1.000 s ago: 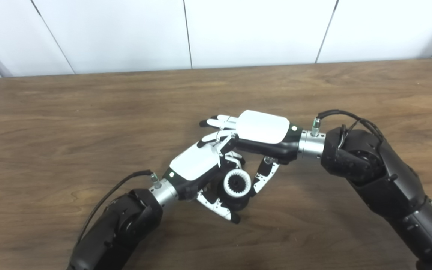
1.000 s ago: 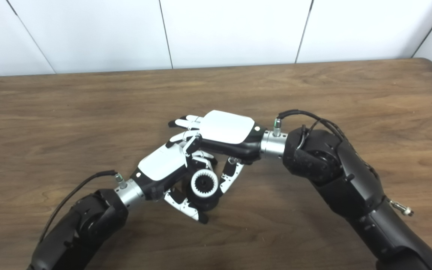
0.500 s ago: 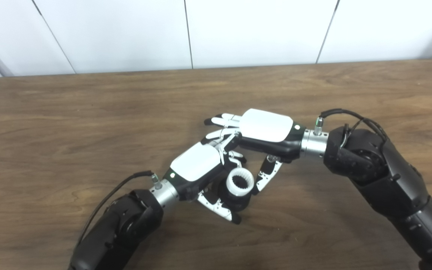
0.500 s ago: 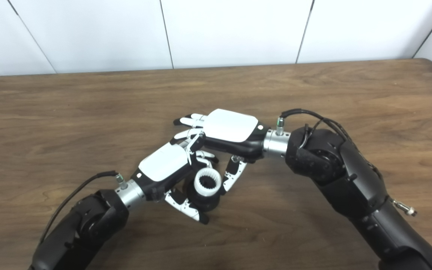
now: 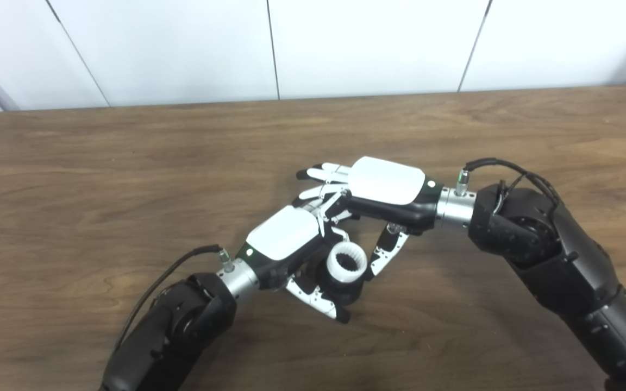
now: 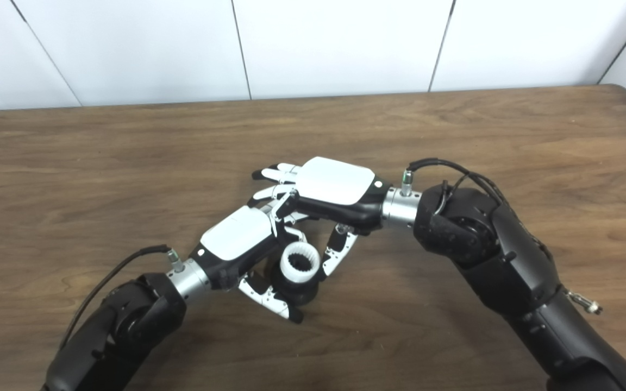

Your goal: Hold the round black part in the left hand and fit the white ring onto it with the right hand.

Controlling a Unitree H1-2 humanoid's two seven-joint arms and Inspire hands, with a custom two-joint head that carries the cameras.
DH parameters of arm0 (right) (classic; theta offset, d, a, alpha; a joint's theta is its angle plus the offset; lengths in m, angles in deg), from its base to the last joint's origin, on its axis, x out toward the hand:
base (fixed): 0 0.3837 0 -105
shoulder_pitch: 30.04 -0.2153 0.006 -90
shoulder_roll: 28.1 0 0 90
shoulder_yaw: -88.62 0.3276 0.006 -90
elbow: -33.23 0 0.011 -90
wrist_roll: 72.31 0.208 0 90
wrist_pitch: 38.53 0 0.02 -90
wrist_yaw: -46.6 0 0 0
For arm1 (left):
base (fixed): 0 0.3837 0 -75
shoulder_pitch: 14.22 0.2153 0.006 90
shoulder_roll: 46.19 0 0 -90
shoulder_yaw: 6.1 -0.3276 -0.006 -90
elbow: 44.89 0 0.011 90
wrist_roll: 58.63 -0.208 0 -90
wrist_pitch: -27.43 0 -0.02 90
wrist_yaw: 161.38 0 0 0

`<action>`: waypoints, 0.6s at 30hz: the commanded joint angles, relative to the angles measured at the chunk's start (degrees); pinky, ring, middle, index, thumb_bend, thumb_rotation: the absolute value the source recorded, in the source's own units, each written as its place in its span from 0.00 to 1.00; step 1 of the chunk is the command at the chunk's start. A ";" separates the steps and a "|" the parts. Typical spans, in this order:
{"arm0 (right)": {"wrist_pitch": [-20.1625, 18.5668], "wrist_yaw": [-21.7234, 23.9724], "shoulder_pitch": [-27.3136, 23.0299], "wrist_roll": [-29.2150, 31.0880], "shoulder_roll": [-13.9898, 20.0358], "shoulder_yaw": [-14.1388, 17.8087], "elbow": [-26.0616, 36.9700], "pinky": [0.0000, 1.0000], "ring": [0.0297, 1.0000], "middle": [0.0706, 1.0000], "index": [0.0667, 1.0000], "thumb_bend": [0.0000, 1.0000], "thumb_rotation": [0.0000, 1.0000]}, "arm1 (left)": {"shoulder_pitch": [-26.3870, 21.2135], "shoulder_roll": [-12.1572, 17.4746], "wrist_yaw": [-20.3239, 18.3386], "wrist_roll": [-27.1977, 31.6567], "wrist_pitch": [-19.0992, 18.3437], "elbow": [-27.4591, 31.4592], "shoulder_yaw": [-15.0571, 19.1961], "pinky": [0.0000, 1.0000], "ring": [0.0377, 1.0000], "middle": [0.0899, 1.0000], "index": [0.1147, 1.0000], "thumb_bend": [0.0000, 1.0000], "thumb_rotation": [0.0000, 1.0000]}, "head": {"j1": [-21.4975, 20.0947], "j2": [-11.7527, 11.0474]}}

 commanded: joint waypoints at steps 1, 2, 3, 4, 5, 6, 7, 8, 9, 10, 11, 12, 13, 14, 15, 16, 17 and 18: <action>-0.33 -0.79 -1.71 -0.80 0.05 0.95 -0.25 1.00 1.00 0.90 0.59 0.99 0.30 | -0.48 -0.62 -0.91 0.36 1.52 2.57 -1.10 1.00 1.00 0.86 0.41 0.52 0.06 | 0.18 0.15; -0.49 -0.66 -1.67 -0.93 0.08 0.91 -0.13 1.00 1.00 0.91 0.61 1.00 0.30 | -0.48 -0.71 -1.07 0.33 1.44 2.65 -1.08 1.00 1.00 0.86 0.41 0.52 0.06 | 0.22 0.19; -0.70 -0.63 -1.56 -1.14 0.02 0.91 0.03 1.00 1.00 0.92 0.63 1.00 0.31 | -0.48 -0.78 -1.26 0.39 1.41 2.67 -1.07 1.00 1.00 0.86 0.41 0.52 0.06 | 0.24 0.23; -0.78 -0.89 -1.35 -1.51 -0.17 0.95 0.19 1.00 1.00 0.92 0.65 1.00 0.31 | -0.47 -0.89 -1.22 0.57 1.60 2.50 -1.06 1.00 1.00 0.86 0.41 0.52 0.07 | 0.40 0.31; -0.74 -1.24 -1.16 -1.90 -0.36 1.02 0.35 1.00 1.00 0.93 0.66 1.00 0.32 | -0.46 -1.00 -1.18 0.65 1.74 2.35 -1.06 1.00 1.00 0.86 0.41 0.52 0.07 | 0.69 0.34; -0.70 -1.48 -1.04 -2.15 -0.49 1.07 0.45 1.00 1.00 0.94 0.66 1.00 0.33 | -0.45 -1.08 -1.13 0.68 1.85 2.25 -1.06 1.00 1.00 0.86 0.41 0.52 0.07 | 0.69 0.34; -0.75 -1.81 -0.85 -2.33 -0.73 1.18 0.56 1.00 1.00 0.94 0.66 1.00 0.34 | -0.42 -1.21 -1.09 0.55 1.84 2.17 -1.10 1.00 1.00 0.86 0.41 0.52 0.07 | 0.85 0.45; -0.92 -2.07 -0.67 -2.45 -1.01 1.32 0.74 1.00 1.00 0.94 0.67 1.00 0.35 | -0.36 -1.41 -1.20 0.45 1.62 2.15 -1.16 1.00 1.00 0.85 0.41 0.52 0.07 | 0.89 0.48; -1.10 -2.31 -0.51 -2.59 -1.32 1.46 0.92 1.00 1.00 0.94 0.67 1.00 0.36 | -0.32 -1.63 -1.33 0.35 1.37 2.09 -1.25 1.00 1.00 0.85 0.41 0.52 0.07 | 0.88 0.58; -1.27 -2.39 -0.38 -2.70 -1.57 1.59 1.13 1.00 1.00 0.94 0.68 1.00 0.36 | -0.36 -1.81 -1.42 0.13 1.27 1.97 -1.39 1.00 1.00 0.84 0.41 0.52 0.07 | 0.88 0.66; -1.33 -2.39 -0.30 -2.64 -1.77 1.70 1.30 1.00 1.00 0.95 0.68 1.00 0.35 | -0.46 -1.97 -1.34 -0.02 1.40 1.74 -1.53 1.00 1.00 0.84 0.41 0.52 0.06 | 0.91 0.74; -1.32 -2.33 -0.25 -2.59 -1.94 1.74 1.40 1.00 1.00 0.95 0.69 1.00 0.35 | -0.58 -2.07 -1.25 -0.15 1.55 1.52 -1.63 1.00 1.00 0.85 0.41 0.52 0.06 | 0.90 0.76; -1.34 -2.15 -0.21 -2.49 -2.02 1.75 1.51 1.00 1.00 0.95 0.70 1.00 0.34 | -0.68 -2.18 -1.26 -0.19 1.60 1.39 -1.69 1.00 1.00 0.85 0.42 0.52 0.06 | 0.85 0.78; -1.35 -1.90 -0.18 -2.41 -2.03 1.69 1.60 1.00 1.00 0.95 0.71 1.00 0.34 | -0.78 -2.23 -1.43 -0.09 1.51 1.38 -1.71 1.00 1.00 0.86 0.42 0.52 0.06 | 0.88 0.75; -1.43 -1.61 -0.14 -2.27 -2.01 1.61 1.70 1.00 1.00 0.96 0.73 1.00 0.33 | -0.88 -2.23 -1.64 0.06 1.45 1.40 -1.70 1.00 1.00 0.87 0.42 0.52 0.06 | 0.91 0.74; -1.45 -1.40 -0.10 -2.11 -1.96 1.53 1.74 1.00 1.00 0.96 0.74 1.00 0.33 | -0.96 -2.22 -1.89 0.22 1.34 1.49 -1.69 1.00 1.00 0.87 0.42 0.52 0.06 | 0.97 0.76; -1.51 -1.19 -0.07 -2.13 -1.86 1.43 1.79 1.00 1.00 0.97 0.75 1.00 0.33 | -1.02 -2.20 -2.25 0.39 1.13 1.71 -1.67 1.00 1.00 0.88 0.42 0.52 0.06 | 1.12 0.61; -1.77 -0.90 -0.01 -1.99 -1.79 1.37 1.87 1.00 1.00 0.97 0.76 1.00 0.33 | -1.04 -2.18 -2.42 0.55 1.10 1.87 -1.63 1.00 1.00 0.88 0.42 0.52 0.06 | 1.16 0.66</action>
